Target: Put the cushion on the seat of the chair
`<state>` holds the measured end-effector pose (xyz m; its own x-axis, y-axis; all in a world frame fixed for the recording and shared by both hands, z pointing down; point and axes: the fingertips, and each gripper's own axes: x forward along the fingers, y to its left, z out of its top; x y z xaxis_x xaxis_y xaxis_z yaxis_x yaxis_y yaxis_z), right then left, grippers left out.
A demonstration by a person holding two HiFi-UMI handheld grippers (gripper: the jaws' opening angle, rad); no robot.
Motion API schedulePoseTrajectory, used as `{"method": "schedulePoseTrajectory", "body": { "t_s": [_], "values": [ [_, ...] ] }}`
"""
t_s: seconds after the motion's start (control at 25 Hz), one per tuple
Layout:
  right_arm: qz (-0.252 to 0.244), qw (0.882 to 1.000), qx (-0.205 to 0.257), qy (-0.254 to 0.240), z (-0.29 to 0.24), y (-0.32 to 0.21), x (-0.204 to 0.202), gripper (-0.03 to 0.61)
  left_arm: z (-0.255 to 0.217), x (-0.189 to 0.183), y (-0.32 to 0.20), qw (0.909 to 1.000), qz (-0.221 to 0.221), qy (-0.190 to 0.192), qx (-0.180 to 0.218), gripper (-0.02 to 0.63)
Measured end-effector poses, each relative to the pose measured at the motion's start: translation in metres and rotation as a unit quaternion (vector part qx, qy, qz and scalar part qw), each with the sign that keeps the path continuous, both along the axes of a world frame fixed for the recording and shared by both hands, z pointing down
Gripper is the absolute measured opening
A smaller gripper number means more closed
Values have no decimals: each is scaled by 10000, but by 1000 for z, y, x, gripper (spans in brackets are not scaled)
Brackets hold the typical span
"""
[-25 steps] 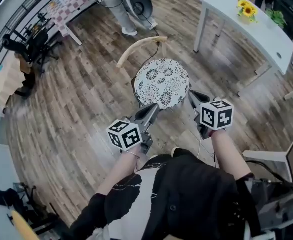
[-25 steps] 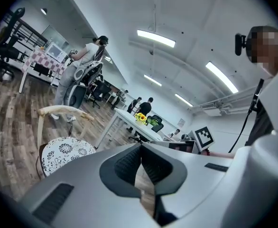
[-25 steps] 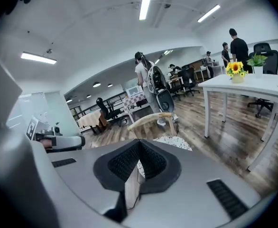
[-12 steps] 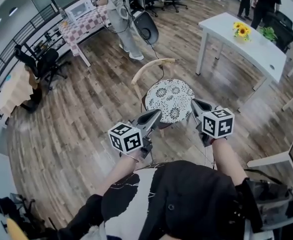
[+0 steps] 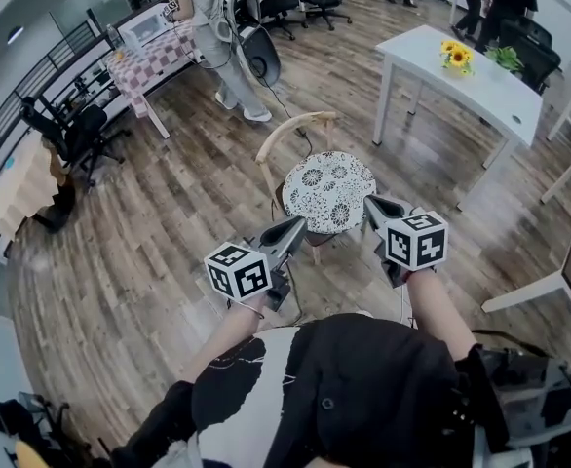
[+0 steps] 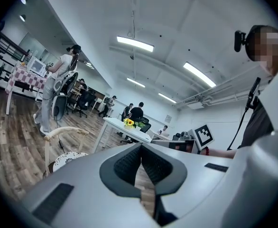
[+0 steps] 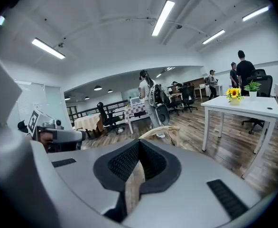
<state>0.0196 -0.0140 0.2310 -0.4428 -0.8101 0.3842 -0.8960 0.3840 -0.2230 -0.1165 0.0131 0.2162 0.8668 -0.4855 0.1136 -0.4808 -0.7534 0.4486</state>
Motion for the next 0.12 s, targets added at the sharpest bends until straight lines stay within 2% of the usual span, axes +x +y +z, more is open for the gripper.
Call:
{"method": "schedulePoseTrajectory", "body": {
  "t_s": [0.12],
  "values": [
    [34,10000,-61,15,1,6,-9,15,-1,-11,3,10000,22,18,-22,11]
  ]
}}
